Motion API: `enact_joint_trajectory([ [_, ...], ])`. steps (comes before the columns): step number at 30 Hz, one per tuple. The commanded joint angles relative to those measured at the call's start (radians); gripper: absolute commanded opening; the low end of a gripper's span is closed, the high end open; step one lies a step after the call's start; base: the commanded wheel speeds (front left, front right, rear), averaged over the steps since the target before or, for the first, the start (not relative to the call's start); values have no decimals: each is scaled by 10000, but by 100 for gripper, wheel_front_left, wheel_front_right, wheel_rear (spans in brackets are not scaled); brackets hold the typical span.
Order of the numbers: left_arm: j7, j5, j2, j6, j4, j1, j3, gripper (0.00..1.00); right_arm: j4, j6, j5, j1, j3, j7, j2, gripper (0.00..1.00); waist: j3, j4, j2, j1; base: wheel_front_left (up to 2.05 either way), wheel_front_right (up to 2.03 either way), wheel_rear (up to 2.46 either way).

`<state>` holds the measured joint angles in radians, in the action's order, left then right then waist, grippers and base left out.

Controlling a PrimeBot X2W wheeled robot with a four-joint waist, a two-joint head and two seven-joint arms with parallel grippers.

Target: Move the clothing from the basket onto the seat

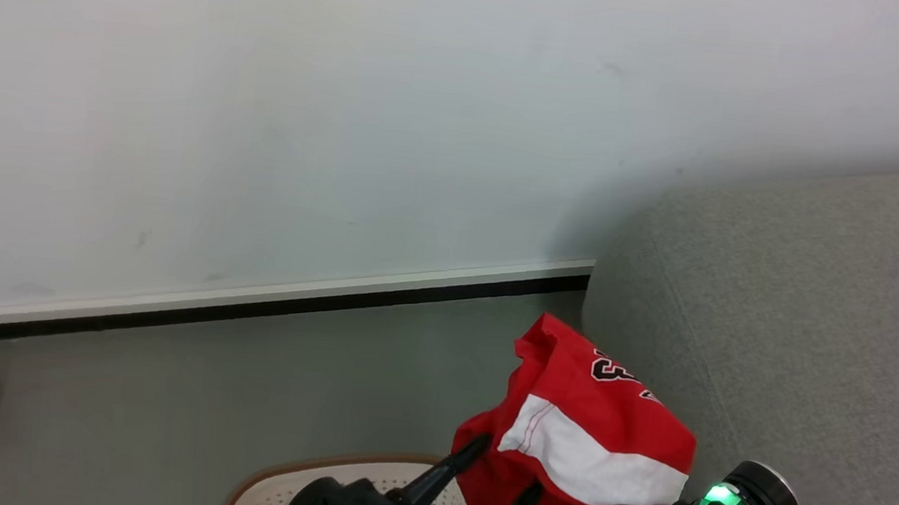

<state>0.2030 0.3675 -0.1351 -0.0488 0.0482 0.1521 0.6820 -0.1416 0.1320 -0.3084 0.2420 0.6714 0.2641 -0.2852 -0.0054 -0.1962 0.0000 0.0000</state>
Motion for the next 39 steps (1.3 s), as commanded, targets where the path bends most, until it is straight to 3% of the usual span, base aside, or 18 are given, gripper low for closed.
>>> enact_joint_trajectory([
  [1,43,-187,-90,54,20,-28,-54,100,32,-25,14,-144,-112,6,-48,0,63,-442,0,0,0,0,0],
  [15,100,-266,-194,162,89,258,4,100,213,-25,240,-553,-1195,5,-162,0,453,-2615,0,0,0,0,0],
  [25,14,-340,-211,151,127,536,121,100,432,-25,312,-602,-1666,5,-129,0,866,-2832,0,0,0,0,0],
  [30,-382,-562,-398,93,-41,1389,-25,100,832,-25,353,-88,-2373,4,188,0,2262,-2497,0,0,0,0,0],
  [39,-1674,-1605,-797,-319,-537,4750,-163,100,1505,-25,505,2244,-4062,3,1029,0,6273,-2037,0,0,0,0,0],
])
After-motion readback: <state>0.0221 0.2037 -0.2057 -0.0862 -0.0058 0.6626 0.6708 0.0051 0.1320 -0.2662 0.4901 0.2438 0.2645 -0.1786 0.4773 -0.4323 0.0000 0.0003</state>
